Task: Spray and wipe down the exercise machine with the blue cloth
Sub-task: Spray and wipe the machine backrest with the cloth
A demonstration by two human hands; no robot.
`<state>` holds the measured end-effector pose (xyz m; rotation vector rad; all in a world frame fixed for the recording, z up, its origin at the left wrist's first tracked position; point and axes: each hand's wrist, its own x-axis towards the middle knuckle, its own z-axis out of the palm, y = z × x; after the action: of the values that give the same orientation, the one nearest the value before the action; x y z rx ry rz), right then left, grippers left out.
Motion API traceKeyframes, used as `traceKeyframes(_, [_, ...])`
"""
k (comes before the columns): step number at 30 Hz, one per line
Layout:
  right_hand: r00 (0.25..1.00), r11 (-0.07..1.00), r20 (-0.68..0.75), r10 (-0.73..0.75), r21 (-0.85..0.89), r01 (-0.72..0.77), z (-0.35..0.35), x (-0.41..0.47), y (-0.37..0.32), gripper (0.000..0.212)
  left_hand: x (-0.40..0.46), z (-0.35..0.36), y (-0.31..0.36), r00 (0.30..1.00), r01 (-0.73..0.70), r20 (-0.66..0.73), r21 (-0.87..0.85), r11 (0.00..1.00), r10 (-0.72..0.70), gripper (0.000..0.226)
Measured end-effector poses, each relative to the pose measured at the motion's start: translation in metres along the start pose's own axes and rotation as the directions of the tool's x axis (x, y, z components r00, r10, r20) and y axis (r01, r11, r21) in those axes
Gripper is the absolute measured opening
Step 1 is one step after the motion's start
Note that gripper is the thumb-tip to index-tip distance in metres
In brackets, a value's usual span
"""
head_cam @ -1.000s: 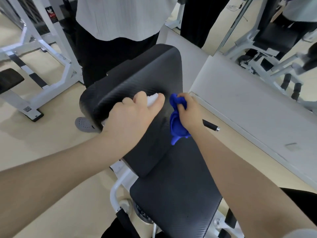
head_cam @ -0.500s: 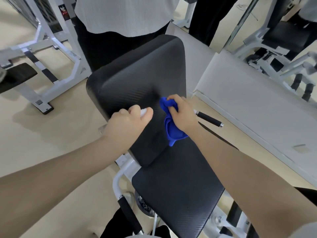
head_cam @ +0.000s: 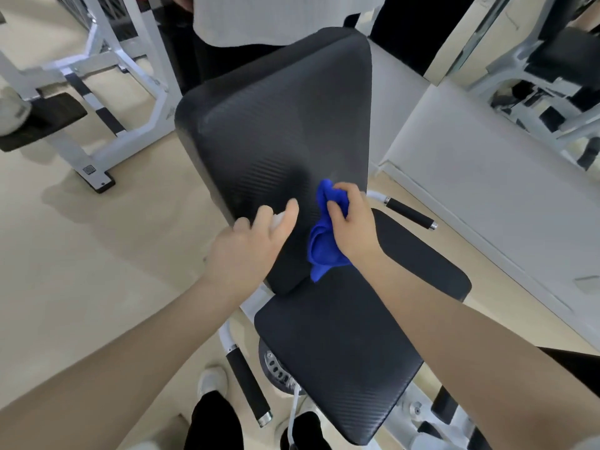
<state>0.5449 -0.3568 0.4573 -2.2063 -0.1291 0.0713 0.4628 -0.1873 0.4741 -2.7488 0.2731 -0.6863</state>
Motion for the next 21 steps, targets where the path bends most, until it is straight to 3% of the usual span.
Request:
traceKeyframes(2, [0.991,0.99,-0.061,-0.123,0.064,0.126,0.008,0.012,-0.033,0.026,0.005,-0.007,-0.021,0.992,0.035,-0.117,-0.066,0.997,-0.043,0.036])
traceKeyframes(4, [0.974,0.977,-0.145,-0.173,0.098,0.188,0.02,0.029,-0.068,0.025,0.011,-0.006,-0.038,0.985,0.105,-0.12,-0.177,0.979,-0.127,0.032])
traceKeyframes(8, [0.929,0.99,-0.37,0.028,0.139,0.026,0.041,0.05,-0.098,0.025,0.011,0.002,-0.06,0.975,0.131,-0.1,-0.455,0.881,-0.196,0.024])
traceKeyframes(13, [0.962,0.979,-0.184,-0.202,-0.009,0.204,0.074,-0.006,-0.088,0.03,0.002,0.017,-0.079,0.967,0.029,-0.185,-0.605,0.796,-0.176,0.03])
traceKeyframes(14, [0.957,0.979,-0.204,-0.205,-0.022,0.205,0.073,-0.006,-0.089,0.03,-0.001,0.019,-0.081,0.965,0.021,-0.193,-0.623,0.782,-0.179,0.031])
traceKeyframes(18, [0.896,0.998,-0.44,0.048,0.064,-0.022,0.042,0.056,-0.108,0.031,-0.008,0.027,-0.088,0.963,0.099,-0.101,-0.731,0.675,-0.251,0.027])
traceKeyframes(21, [0.864,0.988,-0.484,0.141,0.12,-0.094,0.037,0.072,-0.113,0.033,-0.002,0.029,-0.09,0.957,0.183,0.018,-0.812,0.555,-0.29,0.024])
